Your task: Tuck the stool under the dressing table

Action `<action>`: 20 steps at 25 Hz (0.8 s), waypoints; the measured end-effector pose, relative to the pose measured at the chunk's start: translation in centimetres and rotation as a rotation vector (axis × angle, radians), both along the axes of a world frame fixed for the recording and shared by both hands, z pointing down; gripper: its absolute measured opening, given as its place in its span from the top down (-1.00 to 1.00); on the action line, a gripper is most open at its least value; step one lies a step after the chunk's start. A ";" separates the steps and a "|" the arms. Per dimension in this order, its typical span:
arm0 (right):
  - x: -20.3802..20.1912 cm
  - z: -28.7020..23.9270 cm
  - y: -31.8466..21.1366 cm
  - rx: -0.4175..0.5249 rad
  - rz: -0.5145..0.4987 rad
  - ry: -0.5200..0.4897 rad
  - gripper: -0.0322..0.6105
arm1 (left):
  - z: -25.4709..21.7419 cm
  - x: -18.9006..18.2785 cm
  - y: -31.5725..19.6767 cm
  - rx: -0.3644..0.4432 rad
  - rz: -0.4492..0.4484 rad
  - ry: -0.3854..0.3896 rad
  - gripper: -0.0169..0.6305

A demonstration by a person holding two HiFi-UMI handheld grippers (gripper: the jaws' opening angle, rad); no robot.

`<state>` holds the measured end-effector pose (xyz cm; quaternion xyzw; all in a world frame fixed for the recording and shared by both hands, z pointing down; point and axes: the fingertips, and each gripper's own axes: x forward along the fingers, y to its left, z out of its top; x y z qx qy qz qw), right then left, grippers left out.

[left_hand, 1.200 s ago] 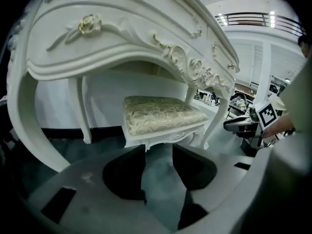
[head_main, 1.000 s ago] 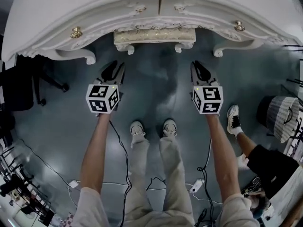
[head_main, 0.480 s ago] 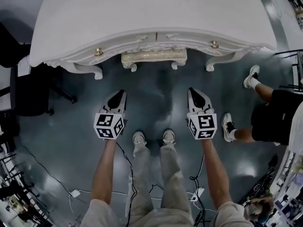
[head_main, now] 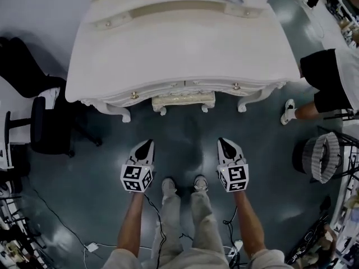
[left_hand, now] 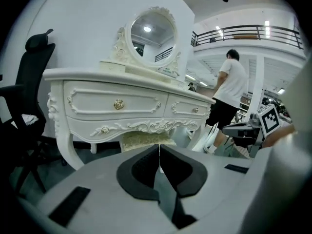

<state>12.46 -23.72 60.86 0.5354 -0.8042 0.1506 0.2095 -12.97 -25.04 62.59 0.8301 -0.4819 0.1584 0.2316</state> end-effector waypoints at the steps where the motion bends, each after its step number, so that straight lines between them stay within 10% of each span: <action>1: 0.1 -0.8 0.4 0.000 0.008 -0.004 0.90 | -0.9 0.2 0.3 0.004 0.005 0.002 0.89; 20: 1.4 -17.8 3.9 0.110 0.046 -0.010 0.90 | -16.8 0.1 3.1 0.079 -0.015 0.004 0.90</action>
